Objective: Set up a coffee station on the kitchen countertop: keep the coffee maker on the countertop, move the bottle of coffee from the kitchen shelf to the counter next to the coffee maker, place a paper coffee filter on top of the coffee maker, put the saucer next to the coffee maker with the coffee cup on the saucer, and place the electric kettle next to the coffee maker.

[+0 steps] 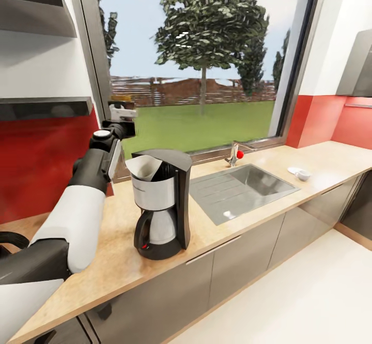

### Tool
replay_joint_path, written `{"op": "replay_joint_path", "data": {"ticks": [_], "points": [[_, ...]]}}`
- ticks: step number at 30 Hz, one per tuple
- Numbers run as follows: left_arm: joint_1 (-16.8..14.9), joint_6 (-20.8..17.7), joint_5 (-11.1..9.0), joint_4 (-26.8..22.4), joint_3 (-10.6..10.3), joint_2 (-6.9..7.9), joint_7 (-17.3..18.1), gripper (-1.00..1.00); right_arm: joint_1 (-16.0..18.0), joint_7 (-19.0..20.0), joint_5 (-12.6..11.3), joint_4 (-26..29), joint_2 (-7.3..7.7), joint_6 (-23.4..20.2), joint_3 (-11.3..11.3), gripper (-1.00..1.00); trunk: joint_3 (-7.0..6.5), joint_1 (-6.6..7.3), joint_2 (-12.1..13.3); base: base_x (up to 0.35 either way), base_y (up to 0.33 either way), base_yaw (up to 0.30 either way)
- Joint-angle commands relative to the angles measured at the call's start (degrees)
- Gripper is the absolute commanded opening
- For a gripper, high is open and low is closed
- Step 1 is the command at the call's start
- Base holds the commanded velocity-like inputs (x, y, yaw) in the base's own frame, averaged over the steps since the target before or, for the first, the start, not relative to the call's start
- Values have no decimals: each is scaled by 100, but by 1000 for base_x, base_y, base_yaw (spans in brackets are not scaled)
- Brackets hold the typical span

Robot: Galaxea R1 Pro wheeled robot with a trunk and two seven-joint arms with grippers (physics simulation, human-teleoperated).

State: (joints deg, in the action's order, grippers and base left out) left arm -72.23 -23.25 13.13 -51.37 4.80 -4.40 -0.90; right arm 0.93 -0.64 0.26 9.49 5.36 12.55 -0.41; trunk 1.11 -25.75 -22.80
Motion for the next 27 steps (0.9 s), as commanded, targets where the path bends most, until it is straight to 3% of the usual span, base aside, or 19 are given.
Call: {"op": "replay_joint_path", "data": {"ticks": [1,5,13,22,27], "points": [[19,-25,-3,-32,16,48,10,-100,4,-7,2,-6,0,19,-3,100,11,-3,-12,0,0,0],[141,-30,-28,-129,35,301,11,-100,4,-7,3,-8,0,19,-3,100,11,-3,-12,0,0,0],[379,2,-50,-224,89,578,17,-100,4,-7,1,-9,0,19,3,100,11,-3,-12,0,0,0],[1070,108,-47,-233,104,688,11,-100,4,2,-8,-9,-7,20,6,100,11,-3,-12,0,0,0],[1360,416,-47,-232,120,824,-21,-100,4,2,-9,-9,-13,25,6,100,11,-3,-12,0,0,0]]}}
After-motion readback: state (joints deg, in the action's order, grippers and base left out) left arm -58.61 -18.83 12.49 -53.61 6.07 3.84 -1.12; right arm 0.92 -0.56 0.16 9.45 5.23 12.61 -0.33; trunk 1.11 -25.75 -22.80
